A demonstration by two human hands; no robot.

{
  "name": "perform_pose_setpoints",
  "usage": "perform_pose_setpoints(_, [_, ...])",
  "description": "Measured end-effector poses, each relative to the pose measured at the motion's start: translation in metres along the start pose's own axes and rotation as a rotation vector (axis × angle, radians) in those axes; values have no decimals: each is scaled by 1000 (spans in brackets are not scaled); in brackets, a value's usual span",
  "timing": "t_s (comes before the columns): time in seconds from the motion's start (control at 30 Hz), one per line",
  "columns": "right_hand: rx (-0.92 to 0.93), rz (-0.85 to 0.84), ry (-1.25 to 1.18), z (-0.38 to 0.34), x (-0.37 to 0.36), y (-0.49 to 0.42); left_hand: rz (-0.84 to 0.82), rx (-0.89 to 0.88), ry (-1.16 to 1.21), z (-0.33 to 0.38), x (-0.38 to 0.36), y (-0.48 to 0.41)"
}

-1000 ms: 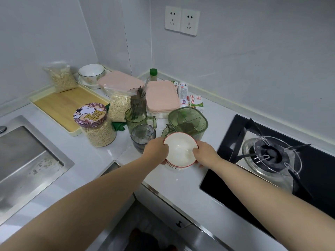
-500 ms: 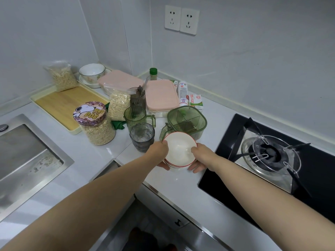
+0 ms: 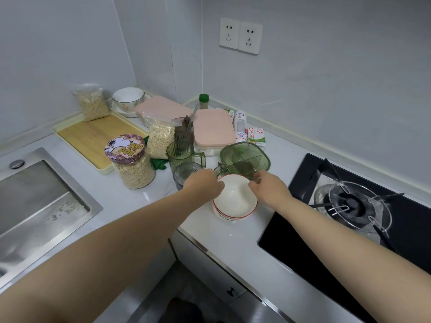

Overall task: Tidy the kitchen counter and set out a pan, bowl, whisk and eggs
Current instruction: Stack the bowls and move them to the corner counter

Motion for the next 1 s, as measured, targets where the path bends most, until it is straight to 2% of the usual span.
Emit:
perform_pose_setpoints(0.23, [160, 97, -40, -59, 21, -8, 178, -77, 157, -6, 44, -3])
perform_pose_setpoints(0.5, [260, 142, -46, -144, 19, -40, 330, -141, 277, -53, 110, -20])
perform_pose_setpoints(0.73, [352, 155, -81, -247, 0, -84, 351, -138, 312, -132, 163, -62])
perform_pose_setpoints(1.0, [330, 108, -72, -333, -29, -135, 301, -87, 379, -218, 201, -110])
Point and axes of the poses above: each hand's wrist, its own y-axis away from the middle knuckle, its own x-axis out of the back of the hand, z = x × y, the point moved 10 cm from there along -y, towards the middle knuckle, and after that the axes turned 4 degrees about z, right-handed, at the moved point
